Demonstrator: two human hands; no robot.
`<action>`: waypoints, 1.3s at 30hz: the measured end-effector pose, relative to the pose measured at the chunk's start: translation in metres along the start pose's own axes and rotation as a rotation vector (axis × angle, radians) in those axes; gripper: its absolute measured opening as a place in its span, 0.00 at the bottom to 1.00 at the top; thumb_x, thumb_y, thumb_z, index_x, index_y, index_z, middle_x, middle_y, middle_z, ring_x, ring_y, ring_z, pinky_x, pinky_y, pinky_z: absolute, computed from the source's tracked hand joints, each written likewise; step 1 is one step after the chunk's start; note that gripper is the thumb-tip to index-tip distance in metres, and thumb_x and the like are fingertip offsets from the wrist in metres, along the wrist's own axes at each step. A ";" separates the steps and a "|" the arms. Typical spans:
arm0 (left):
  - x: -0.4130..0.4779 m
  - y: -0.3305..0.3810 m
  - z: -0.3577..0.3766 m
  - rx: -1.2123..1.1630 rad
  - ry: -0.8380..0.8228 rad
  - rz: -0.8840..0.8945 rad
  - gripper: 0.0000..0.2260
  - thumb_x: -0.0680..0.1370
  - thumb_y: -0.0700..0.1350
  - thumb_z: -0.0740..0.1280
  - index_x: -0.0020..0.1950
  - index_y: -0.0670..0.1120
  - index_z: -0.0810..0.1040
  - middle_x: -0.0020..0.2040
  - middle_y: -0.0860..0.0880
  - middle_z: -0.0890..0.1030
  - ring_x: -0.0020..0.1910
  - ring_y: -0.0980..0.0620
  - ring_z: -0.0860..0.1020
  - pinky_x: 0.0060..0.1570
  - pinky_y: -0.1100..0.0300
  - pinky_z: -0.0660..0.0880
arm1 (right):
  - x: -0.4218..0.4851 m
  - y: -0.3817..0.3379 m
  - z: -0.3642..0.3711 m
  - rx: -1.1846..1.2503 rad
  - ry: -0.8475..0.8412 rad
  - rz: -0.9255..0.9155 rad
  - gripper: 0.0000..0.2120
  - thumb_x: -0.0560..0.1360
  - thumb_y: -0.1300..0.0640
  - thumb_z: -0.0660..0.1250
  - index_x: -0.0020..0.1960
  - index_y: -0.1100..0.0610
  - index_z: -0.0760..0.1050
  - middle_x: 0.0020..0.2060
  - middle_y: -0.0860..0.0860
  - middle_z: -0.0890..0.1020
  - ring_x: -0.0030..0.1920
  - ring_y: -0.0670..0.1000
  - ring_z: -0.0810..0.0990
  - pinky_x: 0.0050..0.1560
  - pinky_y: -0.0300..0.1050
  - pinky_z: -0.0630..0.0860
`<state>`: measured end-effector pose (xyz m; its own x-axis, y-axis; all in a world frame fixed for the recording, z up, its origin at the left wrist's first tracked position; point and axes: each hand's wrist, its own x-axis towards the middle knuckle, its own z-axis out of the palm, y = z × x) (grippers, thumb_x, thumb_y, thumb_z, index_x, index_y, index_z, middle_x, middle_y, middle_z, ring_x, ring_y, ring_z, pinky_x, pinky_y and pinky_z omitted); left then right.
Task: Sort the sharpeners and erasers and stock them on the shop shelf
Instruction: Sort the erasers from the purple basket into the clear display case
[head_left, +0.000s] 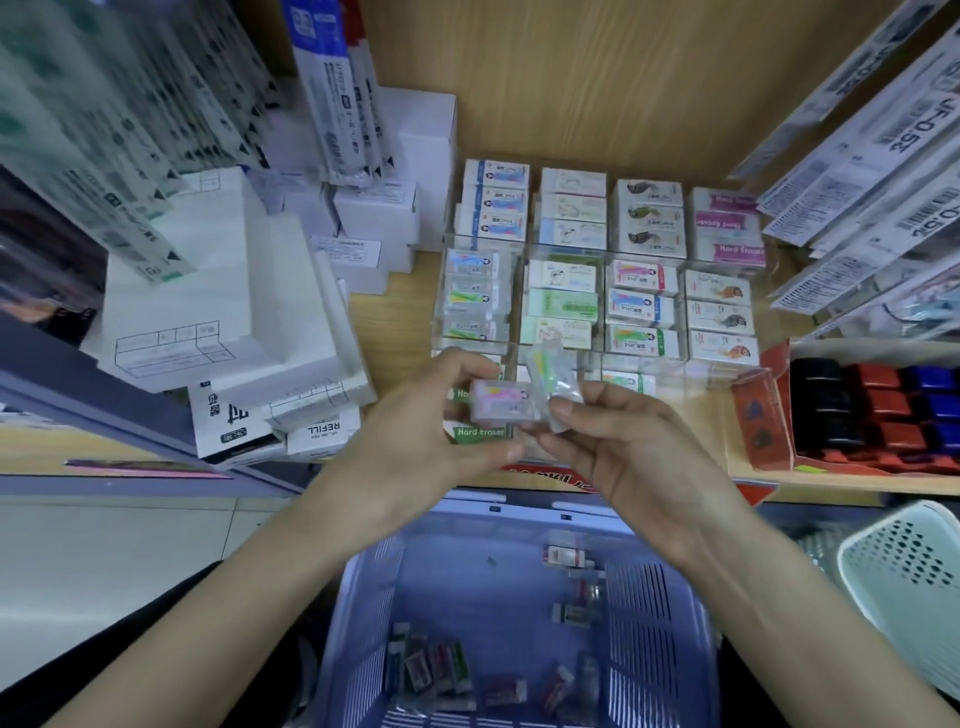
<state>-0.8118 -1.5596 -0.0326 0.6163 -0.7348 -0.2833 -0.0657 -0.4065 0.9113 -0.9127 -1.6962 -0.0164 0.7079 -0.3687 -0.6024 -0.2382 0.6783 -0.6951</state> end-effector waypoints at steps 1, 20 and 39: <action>-0.001 0.001 -0.005 0.086 0.020 0.060 0.18 0.67 0.46 0.77 0.51 0.57 0.73 0.47 0.59 0.79 0.44 0.64 0.77 0.40 0.73 0.69 | 0.000 -0.002 0.001 -0.011 -0.007 -0.003 0.06 0.71 0.70 0.65 0.48 0.67 0.75 0.43 0.60 0.83 0.40 0.52 0.84 0.39 0.37 0.81; 0.075 0.012 -0.038 0.877 0.294 0.197 0.16 0.74 0.51 0.70 0.61 0.53 0.78 0.62 0.53 0.74 0.61 0.48 0.67 0.55 0.56 0.60 | 0.001 -0.028 -0.013 -0.448 0.191 -0.246 0.06 0.71 0.62 0.71 0.46 0.54 0.79 0.37 0.47 0.82 0.37 0.43 0.78 0.40 0.37 0.71; 0.080 0.005 -0.037 0.938 0.301 0.247 0.08 0.73 0.55 0.69 0.46 0.52 0.82 0.67 0.51 0.68 0.67 0.47 0.61 0.62 0.54 0.55 | 0.039 -0.037 0.005 -0.535 0.297 -0.464 0.05 0.73 0.61 0.71 0.45 0.52 0.79 0.40 0.53 0.81 0.41 0.48 0.78 0.48 0.41 0.74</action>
<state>-0.7340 -1.5999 -0.0395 0.6654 -0.7415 0.0864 -0.7280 -0.6188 0.2952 -0.8729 -1.7326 -0.0126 0.6234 -0.7473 -0.2300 -0.3031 0.0402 -0.9521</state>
